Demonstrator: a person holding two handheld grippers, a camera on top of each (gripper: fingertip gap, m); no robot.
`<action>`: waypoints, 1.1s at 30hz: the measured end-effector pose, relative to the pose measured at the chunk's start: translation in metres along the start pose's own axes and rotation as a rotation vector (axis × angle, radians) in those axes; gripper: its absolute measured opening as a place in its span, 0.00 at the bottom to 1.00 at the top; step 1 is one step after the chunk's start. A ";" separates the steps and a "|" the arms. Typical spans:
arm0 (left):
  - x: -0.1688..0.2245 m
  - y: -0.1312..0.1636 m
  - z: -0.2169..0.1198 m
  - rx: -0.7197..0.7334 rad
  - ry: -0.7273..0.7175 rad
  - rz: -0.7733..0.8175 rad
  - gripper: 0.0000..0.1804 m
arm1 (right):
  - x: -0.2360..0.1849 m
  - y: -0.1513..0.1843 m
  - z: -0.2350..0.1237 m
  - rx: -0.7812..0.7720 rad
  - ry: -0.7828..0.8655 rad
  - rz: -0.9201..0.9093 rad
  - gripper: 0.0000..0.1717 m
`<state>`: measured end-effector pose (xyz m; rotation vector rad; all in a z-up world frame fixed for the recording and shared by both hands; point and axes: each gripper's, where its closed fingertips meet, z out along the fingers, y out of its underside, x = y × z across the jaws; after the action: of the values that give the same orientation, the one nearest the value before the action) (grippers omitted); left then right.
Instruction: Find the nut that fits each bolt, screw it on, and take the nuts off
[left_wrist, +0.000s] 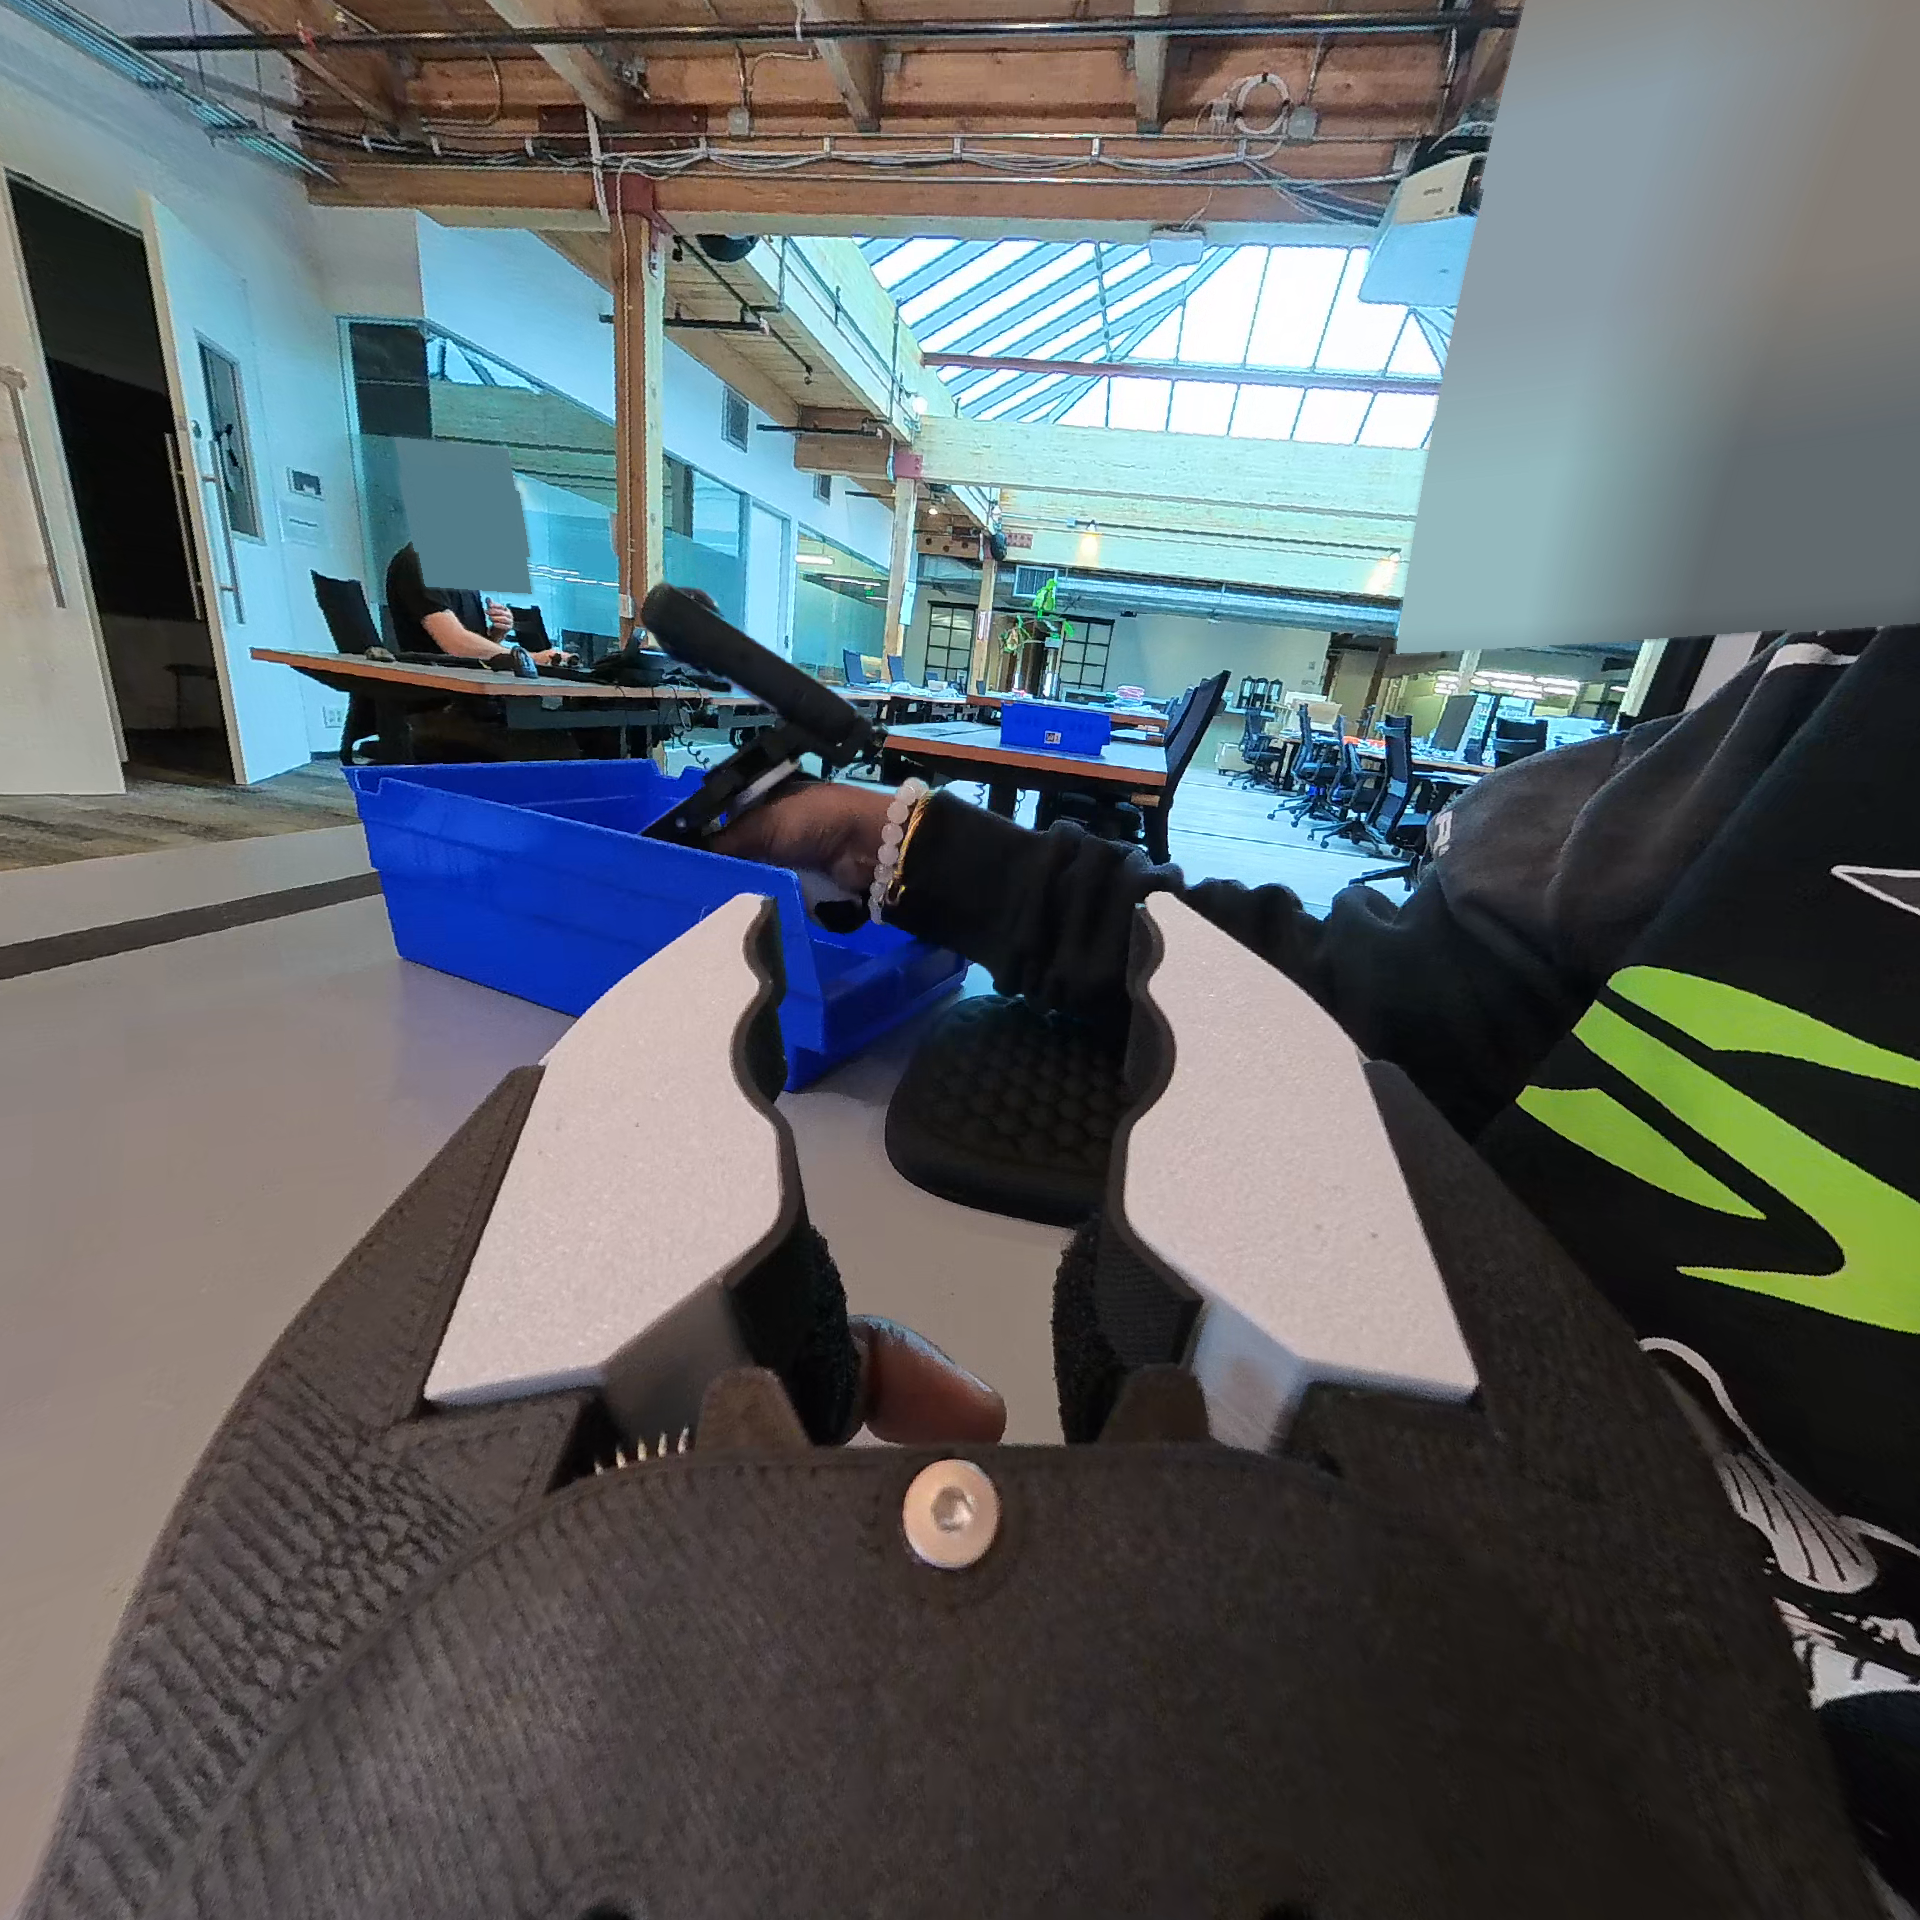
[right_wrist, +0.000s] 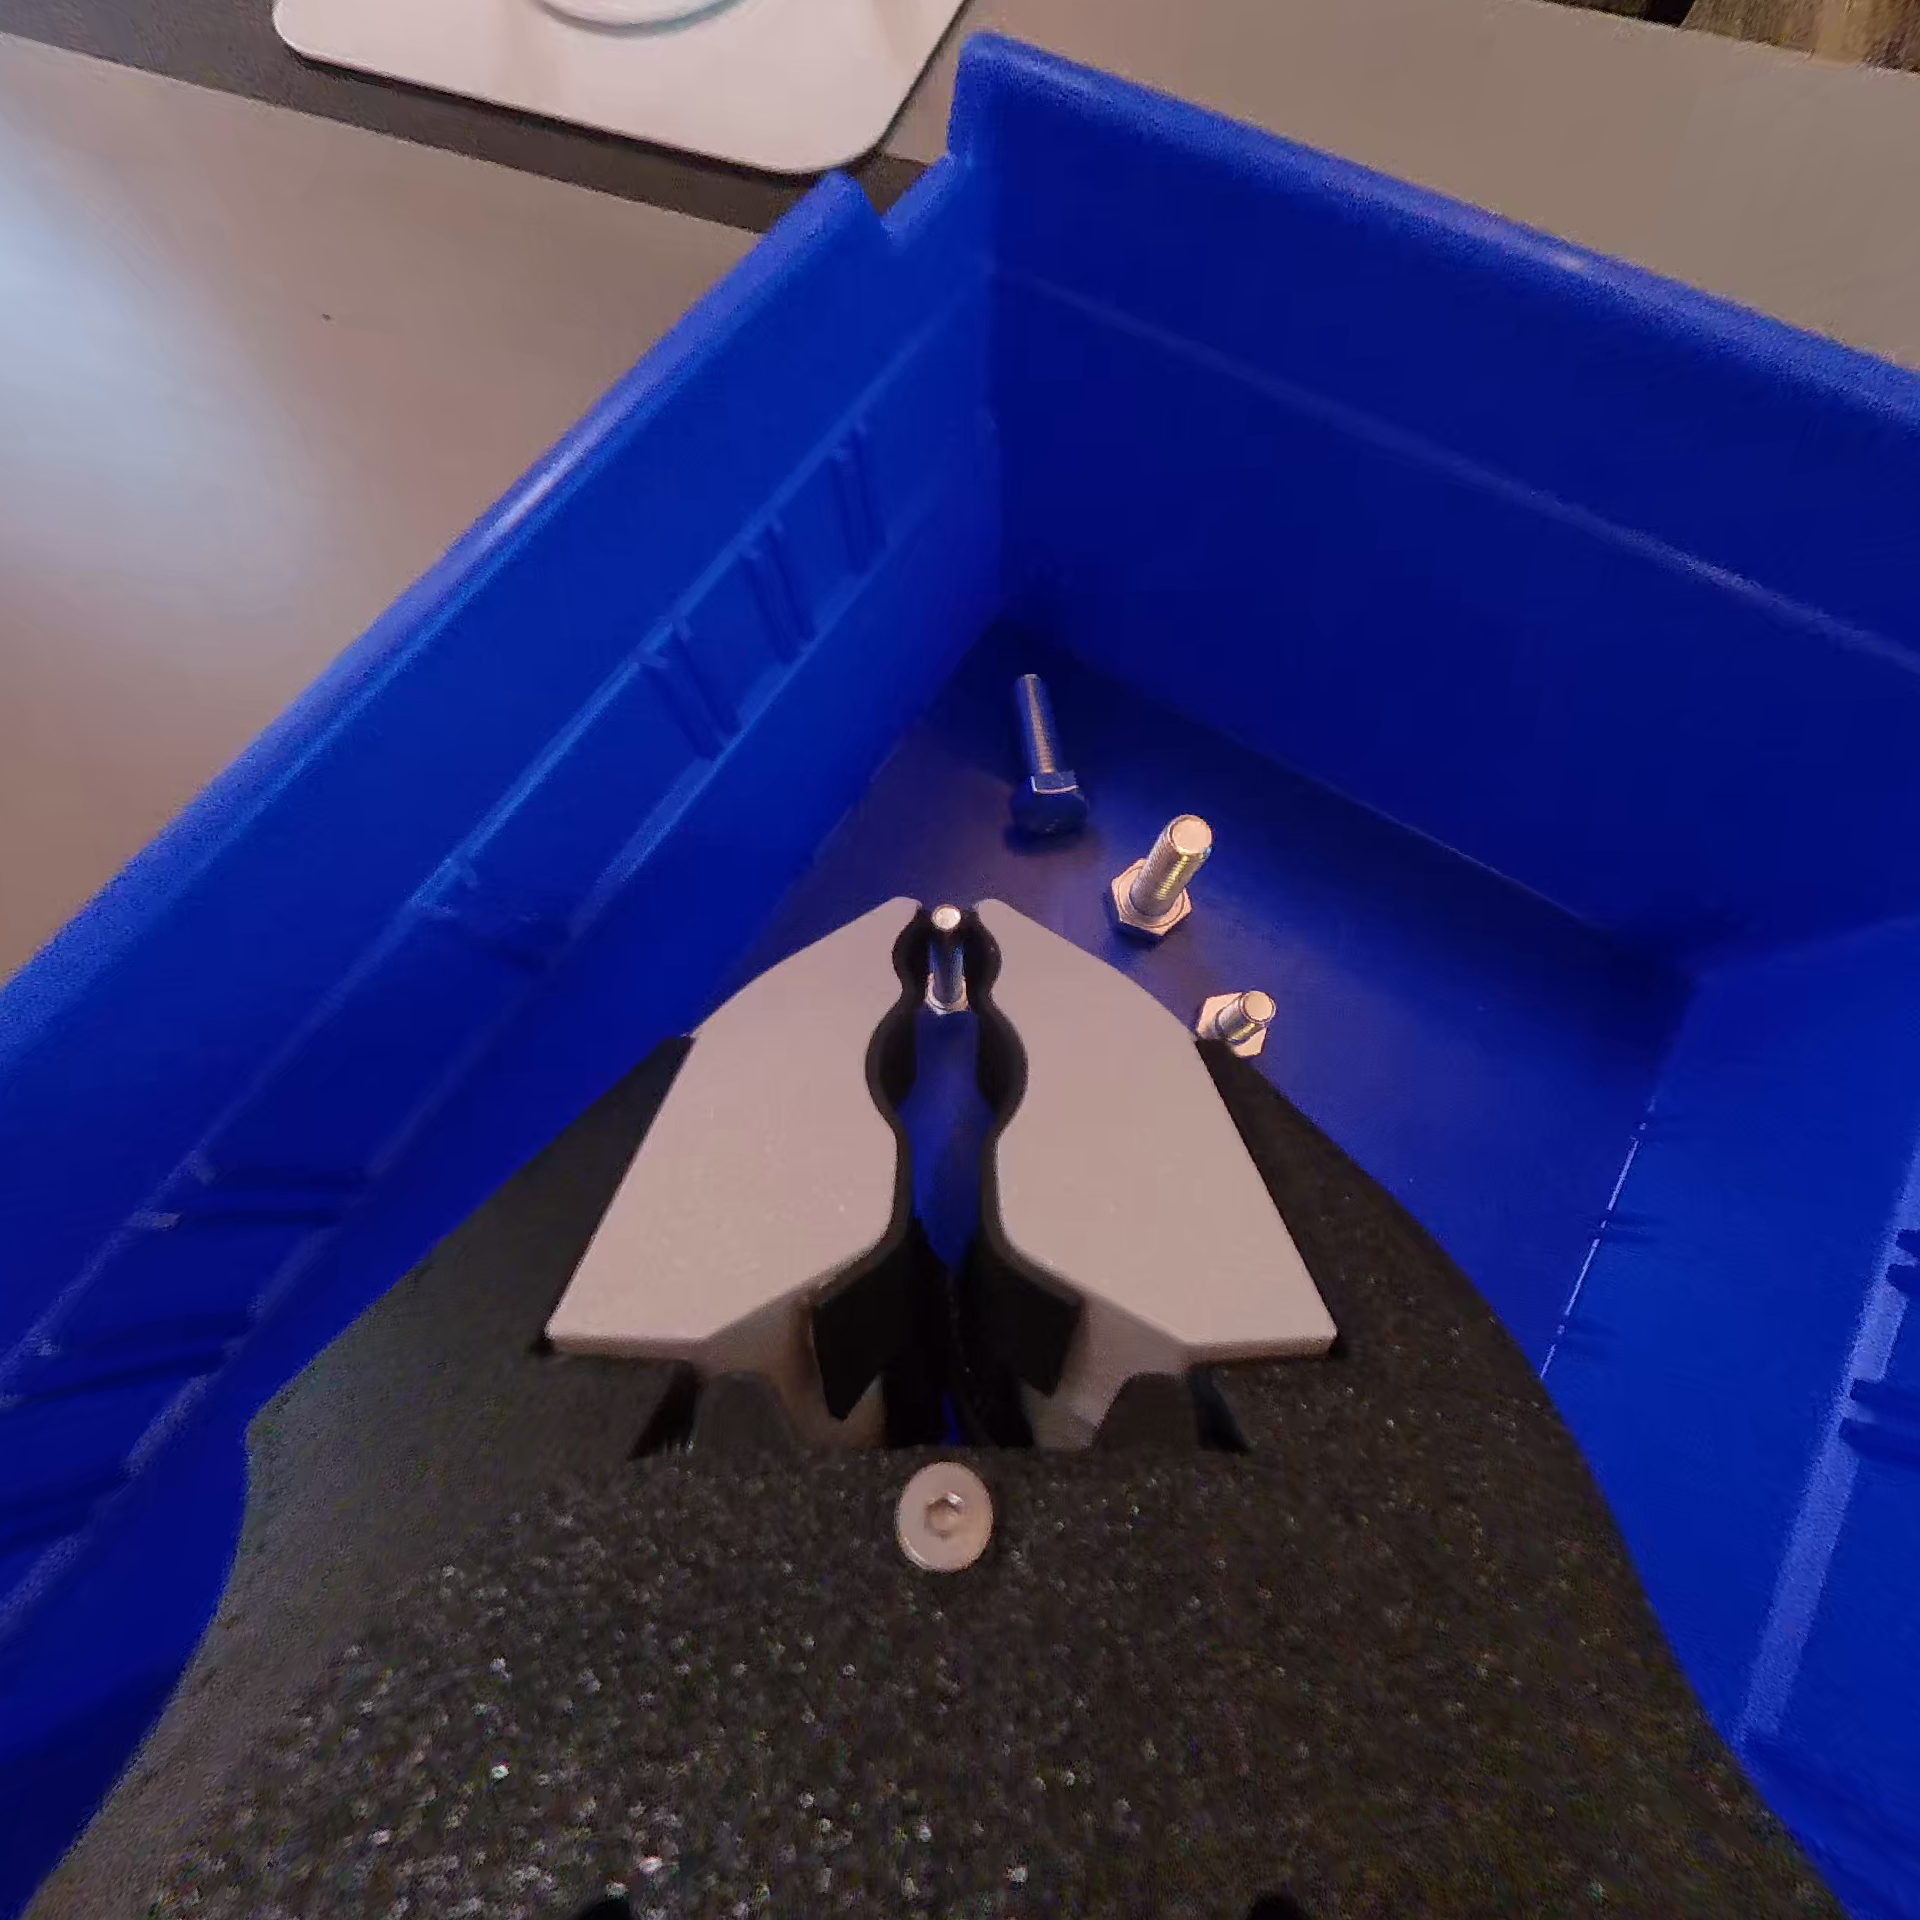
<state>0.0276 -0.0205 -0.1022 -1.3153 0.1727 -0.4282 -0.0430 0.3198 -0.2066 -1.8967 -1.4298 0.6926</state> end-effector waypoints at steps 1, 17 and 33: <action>0.000 0.000 0.000 0.000 0.000 0.000 0.35 | 0.001 0.001 0.001 -0.005 0.005 -0.004 0.04; -0.001 0.000 0.000 0.000 -0.004 -0.006 0.35 | -0.045 -0.061 -0.085 0.414 -0.041 -0.063 0.19; -0.003 0.000 0.000 -0.002 -0.027 -0.002 0.35 | -0.155 0.002 -0.185 0.883 -0.115 -0.183 0.24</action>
<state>0.0250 -0.0200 -0.1023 -1.3226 0.1490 -0.4120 0.0544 0.1360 -0.0853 -1.0398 -1.0681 1.1187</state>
